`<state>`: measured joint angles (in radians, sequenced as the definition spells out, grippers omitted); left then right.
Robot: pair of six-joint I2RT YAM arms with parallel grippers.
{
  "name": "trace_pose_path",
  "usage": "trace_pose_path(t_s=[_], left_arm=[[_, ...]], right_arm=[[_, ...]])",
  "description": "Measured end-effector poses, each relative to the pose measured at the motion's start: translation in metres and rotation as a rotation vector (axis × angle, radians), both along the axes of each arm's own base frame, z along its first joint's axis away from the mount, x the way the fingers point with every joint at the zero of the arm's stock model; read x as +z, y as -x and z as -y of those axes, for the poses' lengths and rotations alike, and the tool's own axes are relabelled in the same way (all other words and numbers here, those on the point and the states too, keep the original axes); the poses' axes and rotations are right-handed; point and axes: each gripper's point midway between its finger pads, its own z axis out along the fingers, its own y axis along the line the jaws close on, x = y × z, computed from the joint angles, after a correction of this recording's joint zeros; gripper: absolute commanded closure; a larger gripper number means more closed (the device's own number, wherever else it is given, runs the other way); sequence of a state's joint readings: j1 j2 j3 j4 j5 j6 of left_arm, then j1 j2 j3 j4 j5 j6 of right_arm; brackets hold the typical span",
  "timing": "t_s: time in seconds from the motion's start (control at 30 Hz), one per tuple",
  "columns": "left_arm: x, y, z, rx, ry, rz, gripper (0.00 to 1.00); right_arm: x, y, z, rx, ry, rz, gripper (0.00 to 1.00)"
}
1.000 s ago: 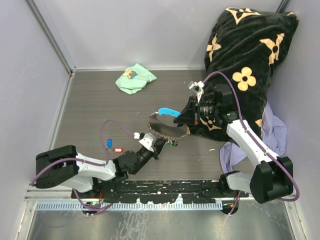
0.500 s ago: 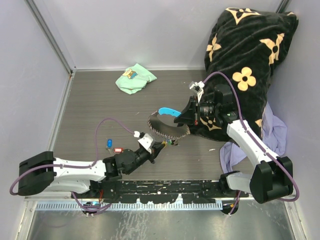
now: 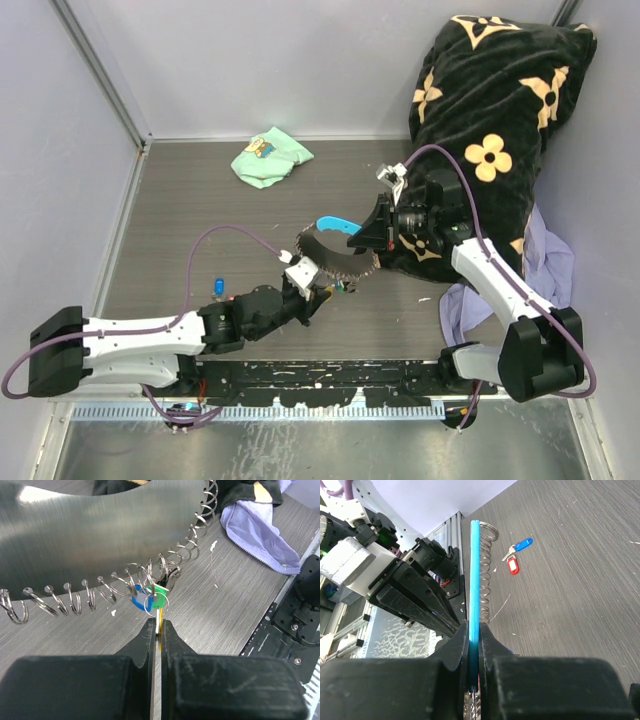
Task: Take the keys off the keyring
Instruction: Pick up the key from the keyring.
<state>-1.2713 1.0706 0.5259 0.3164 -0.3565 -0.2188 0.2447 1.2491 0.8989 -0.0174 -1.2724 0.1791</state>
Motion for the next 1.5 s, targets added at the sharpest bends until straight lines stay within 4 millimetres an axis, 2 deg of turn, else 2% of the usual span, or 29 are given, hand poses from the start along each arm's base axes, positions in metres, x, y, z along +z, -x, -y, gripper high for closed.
trace_pose_path(t_s=[0.2, 0.43, 0.73, 1.17, 1.4, 1.5], left_arm=[[0.001, -0.001, -0.001, -0.005, -0.008, -0.095, 1.00], [-0.007, 0.000, -0.004, -0.014, 0.002, -0.216, 1.00], [-0.003, 0.000, -0.002, -0.025, 0.072, -0.349, 1.00], [-0.005, -0.006, -0.002, 0.010, 0.165, -0.526, 1.00], [-0.003, -0.007, -0.003, 0.015, 0.197, -0.570, 1.00], [-0.002, -0.007, -0.003, 0.015, 0.210, -0.587, 1.00]], right_arm=[[-0.010, -0.003, -0.001, -0.001, 0.008, -0.033, 0.99], [-0.012, -0.003, -0.001, 0.002, 0.009, -0.039, 0.99], [-0.025, -0.006, -0.006, 0.014, 0.022, -0.079, 0.98], [-0.030, -0.005, -0.010, 0.019, 0.031, -0.086, 0.95], [-0.032, -0.007, -0.011, 0.008, 0.039, -0.084, 0.91], [-0.034, -0.008, -0.012, 0.006, 0.042, -0.086, 0.86]])
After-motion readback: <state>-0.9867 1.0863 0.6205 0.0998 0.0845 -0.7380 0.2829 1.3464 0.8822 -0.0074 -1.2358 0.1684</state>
